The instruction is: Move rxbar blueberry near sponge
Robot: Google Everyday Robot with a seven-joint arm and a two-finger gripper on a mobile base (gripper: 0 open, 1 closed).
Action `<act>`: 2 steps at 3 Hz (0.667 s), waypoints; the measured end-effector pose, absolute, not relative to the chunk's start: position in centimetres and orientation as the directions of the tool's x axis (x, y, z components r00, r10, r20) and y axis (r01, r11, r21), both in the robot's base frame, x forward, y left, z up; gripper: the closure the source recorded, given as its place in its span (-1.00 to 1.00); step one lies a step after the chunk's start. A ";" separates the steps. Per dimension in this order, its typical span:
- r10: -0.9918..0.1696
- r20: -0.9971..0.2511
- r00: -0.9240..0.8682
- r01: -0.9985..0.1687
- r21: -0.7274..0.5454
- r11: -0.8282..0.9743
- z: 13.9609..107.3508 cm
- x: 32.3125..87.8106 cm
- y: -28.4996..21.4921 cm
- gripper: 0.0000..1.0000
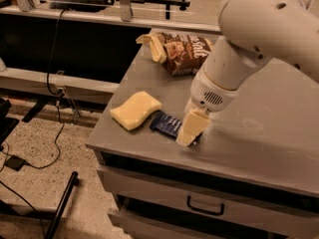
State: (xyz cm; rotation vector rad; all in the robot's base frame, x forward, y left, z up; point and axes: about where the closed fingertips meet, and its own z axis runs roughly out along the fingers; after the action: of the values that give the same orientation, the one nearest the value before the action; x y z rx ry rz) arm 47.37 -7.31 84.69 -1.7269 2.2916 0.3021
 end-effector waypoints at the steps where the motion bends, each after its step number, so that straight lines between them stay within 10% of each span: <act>1: -0.909 -0.326 -0.261 -0.962 0.010 0.272 84.7 47.3 -7.4 -1.00; 2: -0.903 -0.351 -0.249 -0.964 -0.004 0.267 85.2 47.6 -8.8 -1.00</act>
Offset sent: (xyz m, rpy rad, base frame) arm 0.0076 -0.0376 0.0122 0.0552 -0.0506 0.0114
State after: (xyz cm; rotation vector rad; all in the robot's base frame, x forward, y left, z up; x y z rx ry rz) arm 47.61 -8.82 85.23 -1.7190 2.2581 0.3065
